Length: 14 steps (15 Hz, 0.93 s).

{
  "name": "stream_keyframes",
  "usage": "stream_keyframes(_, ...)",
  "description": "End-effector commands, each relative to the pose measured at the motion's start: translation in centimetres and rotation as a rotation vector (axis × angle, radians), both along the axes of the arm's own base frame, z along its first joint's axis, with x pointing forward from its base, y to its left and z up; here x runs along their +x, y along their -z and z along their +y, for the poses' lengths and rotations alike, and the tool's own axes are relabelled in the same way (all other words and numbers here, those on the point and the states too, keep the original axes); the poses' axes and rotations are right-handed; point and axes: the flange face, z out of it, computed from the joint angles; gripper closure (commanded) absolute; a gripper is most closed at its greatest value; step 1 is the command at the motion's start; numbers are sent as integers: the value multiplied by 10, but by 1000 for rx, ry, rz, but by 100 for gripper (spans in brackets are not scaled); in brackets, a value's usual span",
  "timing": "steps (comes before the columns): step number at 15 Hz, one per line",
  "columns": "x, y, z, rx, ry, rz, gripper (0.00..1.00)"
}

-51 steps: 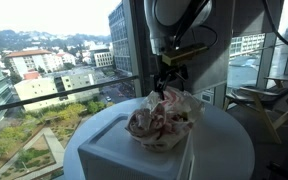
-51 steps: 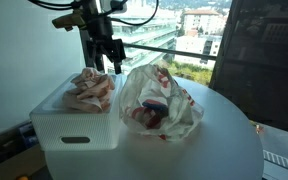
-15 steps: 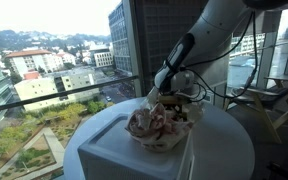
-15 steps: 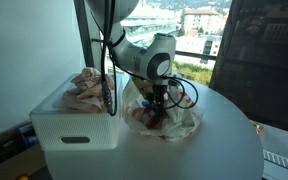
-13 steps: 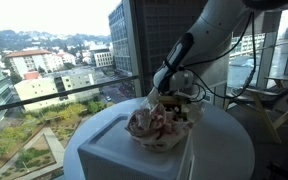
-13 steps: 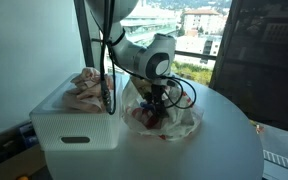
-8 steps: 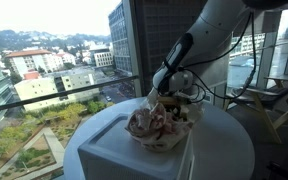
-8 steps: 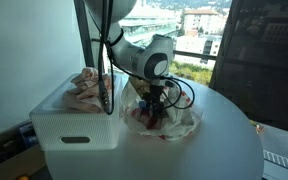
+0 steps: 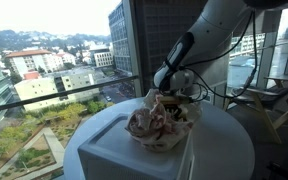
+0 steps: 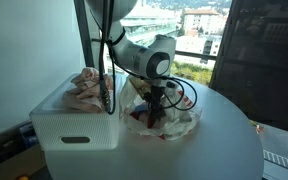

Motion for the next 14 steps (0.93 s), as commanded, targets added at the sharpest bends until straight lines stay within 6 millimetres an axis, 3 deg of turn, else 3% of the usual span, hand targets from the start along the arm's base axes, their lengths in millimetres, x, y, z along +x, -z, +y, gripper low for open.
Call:
stream_keyframes(1,-4,-19,-4,-12,-23,63,95)
stream_keyframes(9,7,-94,-13,-124,-96,52,88)
stream_keyframes(13,7,-116,-13,-106,-146,114,88)
stream_keyframes(14,5,-115,-9,-79,-165,147,65)
